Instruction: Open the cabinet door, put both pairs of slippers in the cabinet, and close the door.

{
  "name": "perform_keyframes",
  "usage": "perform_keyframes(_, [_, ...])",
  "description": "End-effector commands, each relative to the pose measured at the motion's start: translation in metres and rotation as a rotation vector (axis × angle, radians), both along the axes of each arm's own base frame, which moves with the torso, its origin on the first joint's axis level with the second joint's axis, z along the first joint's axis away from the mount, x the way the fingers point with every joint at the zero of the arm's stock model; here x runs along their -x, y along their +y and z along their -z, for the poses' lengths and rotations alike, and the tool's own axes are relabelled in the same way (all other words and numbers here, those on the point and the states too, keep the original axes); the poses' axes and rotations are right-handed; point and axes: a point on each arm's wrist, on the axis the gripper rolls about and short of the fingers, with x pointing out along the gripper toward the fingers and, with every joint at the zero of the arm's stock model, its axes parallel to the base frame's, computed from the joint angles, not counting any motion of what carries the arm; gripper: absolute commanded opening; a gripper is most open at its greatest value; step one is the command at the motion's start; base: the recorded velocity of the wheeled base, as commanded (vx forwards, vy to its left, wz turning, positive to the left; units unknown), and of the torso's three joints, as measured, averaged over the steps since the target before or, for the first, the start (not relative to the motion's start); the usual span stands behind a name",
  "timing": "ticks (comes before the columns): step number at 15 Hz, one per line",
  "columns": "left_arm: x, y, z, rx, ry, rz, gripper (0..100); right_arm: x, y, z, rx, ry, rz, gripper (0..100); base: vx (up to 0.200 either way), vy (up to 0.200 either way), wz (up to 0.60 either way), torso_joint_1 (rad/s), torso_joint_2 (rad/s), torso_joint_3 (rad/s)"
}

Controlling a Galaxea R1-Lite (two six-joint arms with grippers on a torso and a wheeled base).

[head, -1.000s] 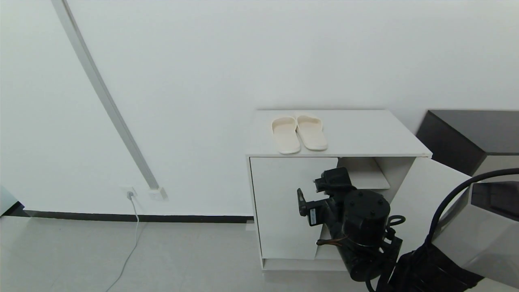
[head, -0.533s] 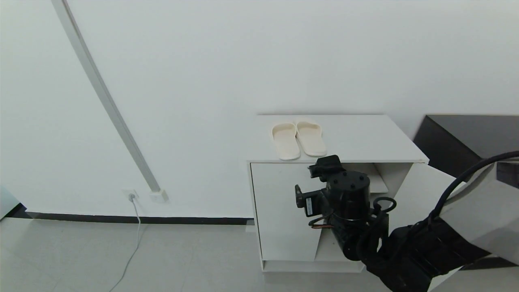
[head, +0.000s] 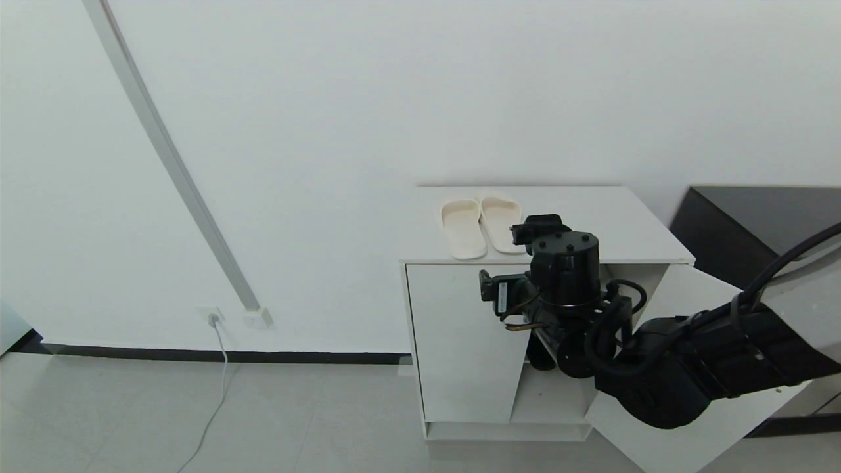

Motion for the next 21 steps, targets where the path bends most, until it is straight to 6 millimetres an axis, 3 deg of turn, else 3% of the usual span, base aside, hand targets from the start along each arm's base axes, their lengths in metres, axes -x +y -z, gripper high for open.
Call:
perform_keyframes(1, [0.000, 0.000, 0.000, 0.000, 0.000, 0.001, 0, -0.003, 0.000, 0.000, -0.005, -0.003, -0.003, 100, 0.200, 0.000, 0.00, 0.002, 0.00, -0.002])
perform_keyframes(5, [0.000, 0.000, 0.000, 0.000, 0.000, 0.001, 0, -0.011, 0.000, 0.006, -0.027, -0.001, -0.078, 100, 0.200, 0.000, 0.00, 0.002, 0.00, 0.004])
perform_keyframes(14, [0.000, 0.000, 0.000, 0.002, 0.000, 0.001, 0, -0.024, 0.001, 0.025, -0.015, 0.006, -0.071, 100, 0.200, 0.000, 0.00, 0.008, 0.00, 0.002])
perform_keyframes(17, [0.000, 0.000, 0.000, 0.002, 0.000, -0.001, 0, -0.030, 0.008, 0.045, 0.006, -0.002, -0.089, 100, 0.000, 0.000, 0.00, 0.000, 0.00, 0.000])
perform_keyframes(21, [0.000, 0.000, 0.000, 0.002, 0.000, -0.001, 0, -0.037, 0.017, 0.056, 0.026, -0.018, -0.128, 100, 0.000, 0.000, 0.00, 0.000, 0.00, 0.000])
